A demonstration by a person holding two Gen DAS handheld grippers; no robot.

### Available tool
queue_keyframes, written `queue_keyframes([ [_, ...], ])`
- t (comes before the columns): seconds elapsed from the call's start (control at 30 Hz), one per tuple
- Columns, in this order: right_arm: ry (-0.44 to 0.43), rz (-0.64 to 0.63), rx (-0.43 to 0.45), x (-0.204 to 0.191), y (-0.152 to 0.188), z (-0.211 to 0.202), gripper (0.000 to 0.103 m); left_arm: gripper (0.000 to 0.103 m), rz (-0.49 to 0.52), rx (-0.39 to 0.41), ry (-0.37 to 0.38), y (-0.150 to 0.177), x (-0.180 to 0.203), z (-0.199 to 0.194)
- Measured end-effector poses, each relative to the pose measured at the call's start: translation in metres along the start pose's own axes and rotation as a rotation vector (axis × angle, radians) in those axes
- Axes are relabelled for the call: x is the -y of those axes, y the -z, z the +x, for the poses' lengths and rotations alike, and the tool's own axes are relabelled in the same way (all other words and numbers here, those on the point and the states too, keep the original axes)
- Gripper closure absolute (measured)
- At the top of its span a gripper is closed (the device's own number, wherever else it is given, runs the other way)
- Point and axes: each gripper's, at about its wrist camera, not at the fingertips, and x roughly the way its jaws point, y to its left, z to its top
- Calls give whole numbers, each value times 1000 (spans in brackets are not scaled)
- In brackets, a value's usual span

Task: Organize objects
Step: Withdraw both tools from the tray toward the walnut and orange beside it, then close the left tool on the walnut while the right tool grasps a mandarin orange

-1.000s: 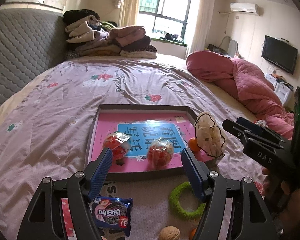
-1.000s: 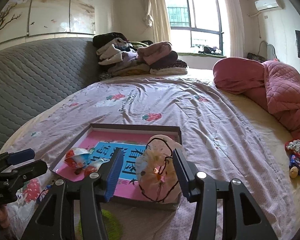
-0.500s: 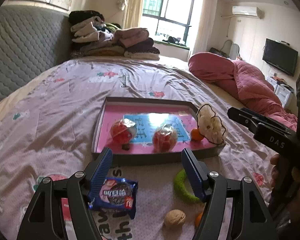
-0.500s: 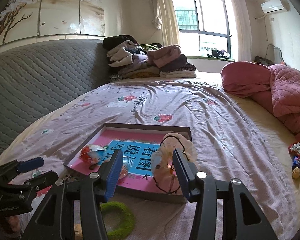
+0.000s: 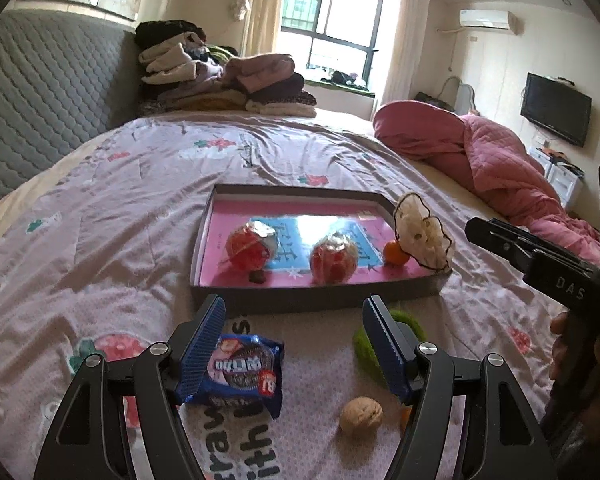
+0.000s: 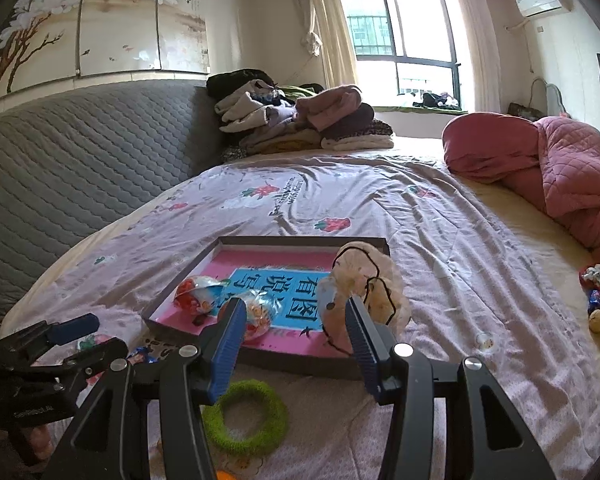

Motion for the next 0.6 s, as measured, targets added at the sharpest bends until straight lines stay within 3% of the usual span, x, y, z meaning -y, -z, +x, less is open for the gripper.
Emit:
queue_keyframes([
  [0.6,-41,-99,-49,-34,49,-30,52,30,65,-27,34,41,10,-12],
])
